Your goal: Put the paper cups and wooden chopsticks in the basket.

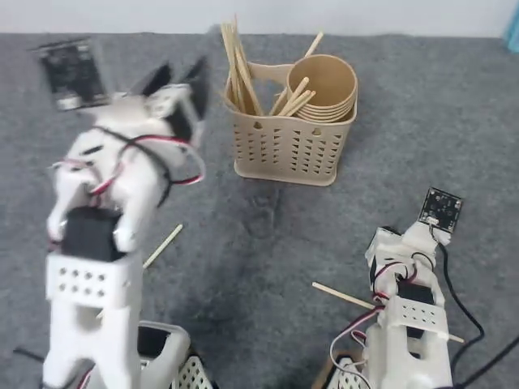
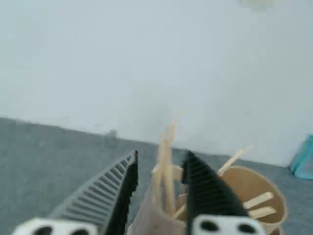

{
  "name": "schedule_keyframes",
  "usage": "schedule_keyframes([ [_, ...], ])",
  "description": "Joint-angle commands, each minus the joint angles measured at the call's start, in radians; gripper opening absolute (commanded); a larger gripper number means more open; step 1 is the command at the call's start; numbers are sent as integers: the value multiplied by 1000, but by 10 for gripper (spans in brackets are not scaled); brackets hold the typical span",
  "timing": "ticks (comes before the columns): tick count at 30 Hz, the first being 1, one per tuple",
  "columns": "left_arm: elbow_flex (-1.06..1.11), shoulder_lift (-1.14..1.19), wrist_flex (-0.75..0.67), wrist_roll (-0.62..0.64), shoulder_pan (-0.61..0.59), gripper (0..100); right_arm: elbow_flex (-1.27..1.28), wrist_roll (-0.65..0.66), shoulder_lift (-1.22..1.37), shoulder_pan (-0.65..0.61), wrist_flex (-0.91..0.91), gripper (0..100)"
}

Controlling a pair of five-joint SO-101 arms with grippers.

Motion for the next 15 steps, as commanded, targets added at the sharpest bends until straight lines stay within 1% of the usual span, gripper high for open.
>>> schedule_keyframes([
  [1,-7,-31,115,-8,-137,9,-35,15,-27,-1,-1,9],
  [3,-4,-3,198,-43,-204,14,-35,15,-27,-1,-1,9],
  [8,-4,126,381,-287,-321,19,-34,15,-27,-1,2,9],
  [11,-2,230,437,-373,-373,19,-34,15,-27,-1,4,9],
  [15,-2,371,462,-462,-417,19,-34,15,-27,-1,4,9],
])
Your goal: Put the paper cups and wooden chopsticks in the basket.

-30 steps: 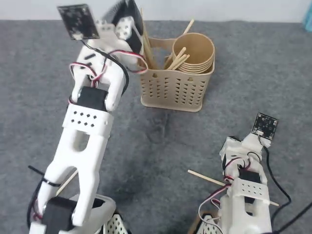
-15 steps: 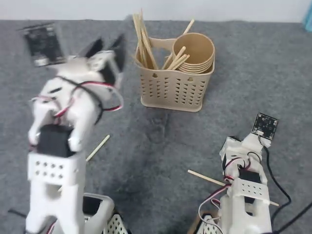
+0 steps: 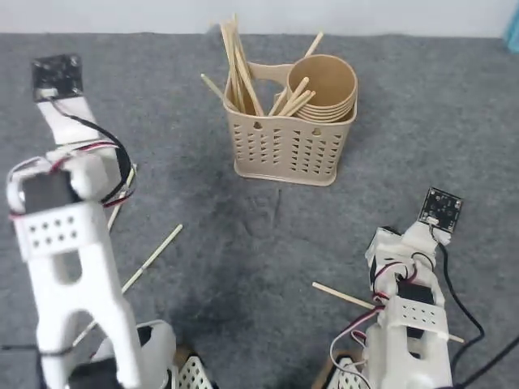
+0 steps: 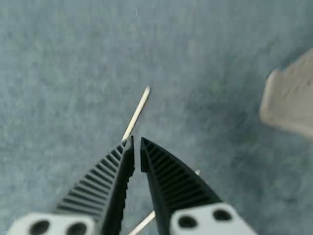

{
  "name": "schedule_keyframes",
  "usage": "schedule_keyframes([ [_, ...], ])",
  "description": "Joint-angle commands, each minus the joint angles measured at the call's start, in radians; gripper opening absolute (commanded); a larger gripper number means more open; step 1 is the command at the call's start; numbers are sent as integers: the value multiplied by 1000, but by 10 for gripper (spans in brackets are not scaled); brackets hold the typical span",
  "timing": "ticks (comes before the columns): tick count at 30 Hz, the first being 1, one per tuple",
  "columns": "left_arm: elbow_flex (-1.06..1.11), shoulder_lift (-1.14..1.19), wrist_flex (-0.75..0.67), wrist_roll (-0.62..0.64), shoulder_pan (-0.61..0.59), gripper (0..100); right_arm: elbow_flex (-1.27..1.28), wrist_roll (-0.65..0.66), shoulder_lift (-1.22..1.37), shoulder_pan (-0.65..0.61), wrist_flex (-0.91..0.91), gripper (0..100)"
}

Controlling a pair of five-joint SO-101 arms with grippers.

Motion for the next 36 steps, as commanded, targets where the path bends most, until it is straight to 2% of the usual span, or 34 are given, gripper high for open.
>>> schedule_keyframes([
  [1,-4,103,11,-91,-46,19,-34,15,-27,-1,4,9],
  [4,-2,186,6,-178,-74,19,-32,15,-27,-1,4,9],
  [9,39,247,-21,-448,-81,19,-31,15,-27,-4,-1,9],
  [12,168,210,-173,-485,-84,19,-31,15,-27,-4,-1,9],
  [17,464,91,-569,-480,-100,19,-31,15,-27,-4,-2,9],
  [21,452,98,-667,-482,-104,19,-32,15,-27,-5,-2,9],
  [25,349,196,-614,-480,-97,19,-31,15,-27,-5,-2,9],
  [30,134,443,-509,-479,-84,26,-29,15,-27,-5,-2,9],
  [36,-202,744,-327,-479,-84,161,-29,15,-27,-5,-2,9],
])
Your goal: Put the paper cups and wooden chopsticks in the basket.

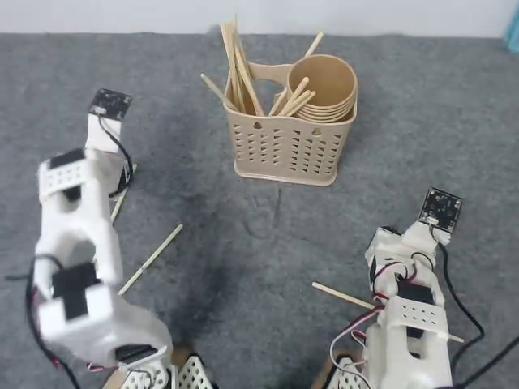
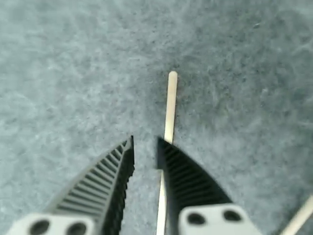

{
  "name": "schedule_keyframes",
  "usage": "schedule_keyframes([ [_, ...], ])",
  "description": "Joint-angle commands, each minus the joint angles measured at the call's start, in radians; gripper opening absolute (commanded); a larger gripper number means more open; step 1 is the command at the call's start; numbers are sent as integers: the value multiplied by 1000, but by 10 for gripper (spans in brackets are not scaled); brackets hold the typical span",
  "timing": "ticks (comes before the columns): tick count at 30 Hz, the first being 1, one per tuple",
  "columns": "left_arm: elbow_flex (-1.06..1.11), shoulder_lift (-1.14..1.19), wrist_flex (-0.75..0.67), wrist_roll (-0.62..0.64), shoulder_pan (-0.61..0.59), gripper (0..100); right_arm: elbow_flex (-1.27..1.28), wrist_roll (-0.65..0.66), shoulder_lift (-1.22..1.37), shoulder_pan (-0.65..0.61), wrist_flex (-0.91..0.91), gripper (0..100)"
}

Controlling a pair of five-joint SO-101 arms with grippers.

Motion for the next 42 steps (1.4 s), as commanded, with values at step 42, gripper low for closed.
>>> schedule_keyframes([
  [42,-450,31,784,-11,63,12,-34,15,-27,-2,-2,9],
])
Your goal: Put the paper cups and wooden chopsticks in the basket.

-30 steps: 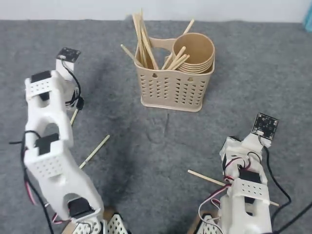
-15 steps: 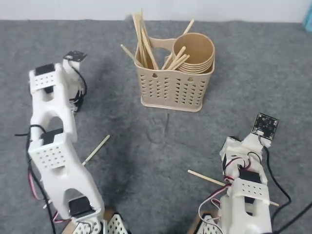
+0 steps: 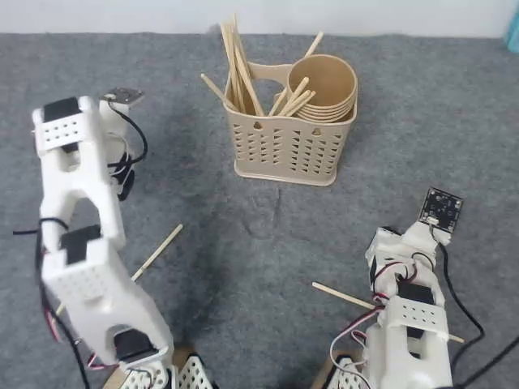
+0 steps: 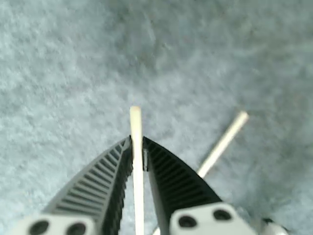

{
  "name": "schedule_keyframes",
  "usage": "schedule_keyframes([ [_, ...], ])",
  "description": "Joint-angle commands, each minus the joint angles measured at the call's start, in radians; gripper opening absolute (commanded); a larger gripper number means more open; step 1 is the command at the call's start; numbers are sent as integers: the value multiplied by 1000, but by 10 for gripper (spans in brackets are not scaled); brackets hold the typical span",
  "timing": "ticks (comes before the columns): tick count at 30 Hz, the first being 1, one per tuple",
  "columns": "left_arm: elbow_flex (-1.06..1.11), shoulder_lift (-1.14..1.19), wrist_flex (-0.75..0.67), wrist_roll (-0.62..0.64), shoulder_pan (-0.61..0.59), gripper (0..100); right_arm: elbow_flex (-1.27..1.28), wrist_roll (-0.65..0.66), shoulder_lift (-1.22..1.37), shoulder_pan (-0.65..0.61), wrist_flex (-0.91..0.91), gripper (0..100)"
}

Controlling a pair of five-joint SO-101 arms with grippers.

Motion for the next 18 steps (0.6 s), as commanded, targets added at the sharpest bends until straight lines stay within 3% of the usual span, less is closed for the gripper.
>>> schedule_keyframes([
  [1,91,-224,40,-12,23,12,-34,15,-27,-4,-2,9],
  [10,219,-463,-55,15,38,12,-34,15,-27,-1,1,9],
  [18,437,-677,-288,127,38,12,-34,15,-27,-1,1,9],
])
